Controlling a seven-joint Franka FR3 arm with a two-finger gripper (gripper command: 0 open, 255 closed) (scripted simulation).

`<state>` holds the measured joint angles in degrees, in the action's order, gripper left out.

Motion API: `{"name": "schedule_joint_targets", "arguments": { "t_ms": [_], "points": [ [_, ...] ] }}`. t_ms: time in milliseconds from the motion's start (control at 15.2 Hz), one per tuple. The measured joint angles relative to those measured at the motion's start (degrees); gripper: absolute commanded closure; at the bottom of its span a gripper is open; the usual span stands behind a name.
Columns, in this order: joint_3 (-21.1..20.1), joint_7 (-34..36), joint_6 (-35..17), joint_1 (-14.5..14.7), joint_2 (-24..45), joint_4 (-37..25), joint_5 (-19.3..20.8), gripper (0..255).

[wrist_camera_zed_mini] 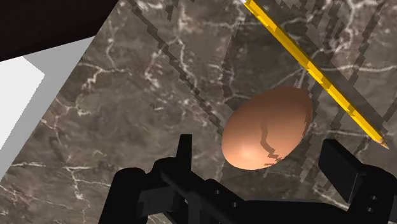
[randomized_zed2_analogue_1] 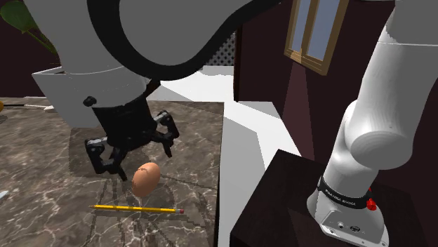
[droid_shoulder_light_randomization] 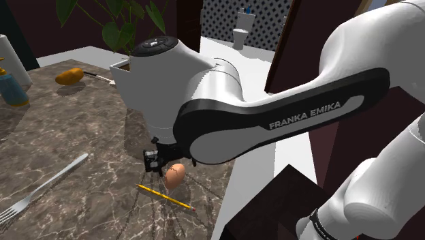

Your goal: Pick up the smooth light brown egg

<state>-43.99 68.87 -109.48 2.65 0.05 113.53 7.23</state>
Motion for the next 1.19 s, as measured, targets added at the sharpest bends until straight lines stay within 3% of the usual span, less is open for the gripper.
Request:
{"name": "schedule_joint_targets", "arguments": {
  "t_ms": [528,594,1188],
  "points": [
    [-0.35,3.71,-4.64,0.74,4.21,2.02,3.49,0],
    [-0.37,3.83,-4.84,0.77,4.27,2.17,3.55,255],
    [-0.41,3.93,-5.0,0.82,4.27,2.25,3.58,255]
  ]
}}
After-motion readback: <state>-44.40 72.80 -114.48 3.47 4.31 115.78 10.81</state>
